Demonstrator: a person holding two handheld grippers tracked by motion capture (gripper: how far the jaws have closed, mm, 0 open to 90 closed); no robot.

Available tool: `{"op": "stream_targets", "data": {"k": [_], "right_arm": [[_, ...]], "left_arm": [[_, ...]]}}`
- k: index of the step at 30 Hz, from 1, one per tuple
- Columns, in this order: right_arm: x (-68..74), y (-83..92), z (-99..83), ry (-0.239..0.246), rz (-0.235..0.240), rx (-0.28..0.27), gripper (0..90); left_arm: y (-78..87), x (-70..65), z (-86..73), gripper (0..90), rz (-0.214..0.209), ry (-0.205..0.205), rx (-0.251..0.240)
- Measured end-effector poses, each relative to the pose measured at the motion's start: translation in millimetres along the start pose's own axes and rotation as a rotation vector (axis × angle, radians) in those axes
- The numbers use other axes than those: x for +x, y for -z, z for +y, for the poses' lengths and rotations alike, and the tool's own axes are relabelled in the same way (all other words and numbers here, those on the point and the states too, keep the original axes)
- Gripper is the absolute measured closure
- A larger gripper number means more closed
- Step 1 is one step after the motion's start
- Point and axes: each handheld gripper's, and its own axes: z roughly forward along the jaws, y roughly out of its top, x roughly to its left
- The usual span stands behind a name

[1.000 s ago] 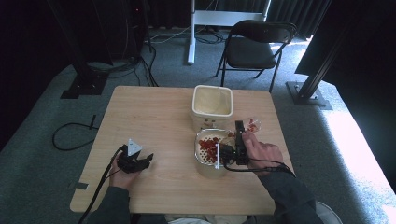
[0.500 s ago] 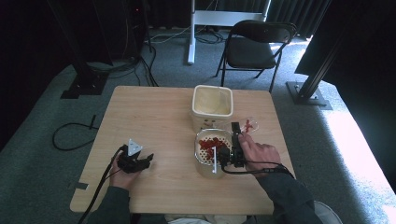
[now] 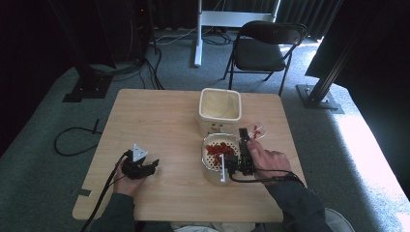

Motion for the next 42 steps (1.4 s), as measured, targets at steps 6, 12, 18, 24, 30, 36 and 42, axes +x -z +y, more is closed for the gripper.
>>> {"op": "stream_targets", "data": {"k": [6, 12, 18, 24, 30, 36, 42], "right_arm": [[-0.4, -1.6, 1.2, -0.006, -0.002, 0.002, 36.0], [-1.4, -5.0, -3.6, -0.026, -0.005, 0.026, 35.9], [0.9, -2.8, -1.7, -0.018, 0.0, 0.009, 35.9], [1.2, -5.8, -3.4, -0.033, -0.002, 0.026, 35.9], [-0.8, -6.3, -6.5, -0.047, -0.004, 0.032, 35.9], [-1.1, -4.2, -6.0, -0.05, 0.0, 0.014, 35.9], [3.4, -3.7, -1.5, -0.041, 0.005, 0.0, 35.9]], "left_arm": [[0.2, -0.7, 0.1, 40.2, 0.0, -0.003, 0.001], [0.6, -0.3, -0.1, 40.3, 0.001, -0.004, 0.001], [-0.2, -1.3, 0.1, 40.3, 0.001, -0.007, 0.003], [-0.4, -1.4, 0.1, 40.3, 0.002, -0.009, 0.004], [-0.2, -1.7, 0.1, 40.3, 0.001, -0.008, 0.003], [-1.1, -2.0, 0.1, 40.3, 0.0, -0.013, 0.007], [-1.2, -1.8, -0.2, 40.3, 0.0, -0.01, 0.006]]}}
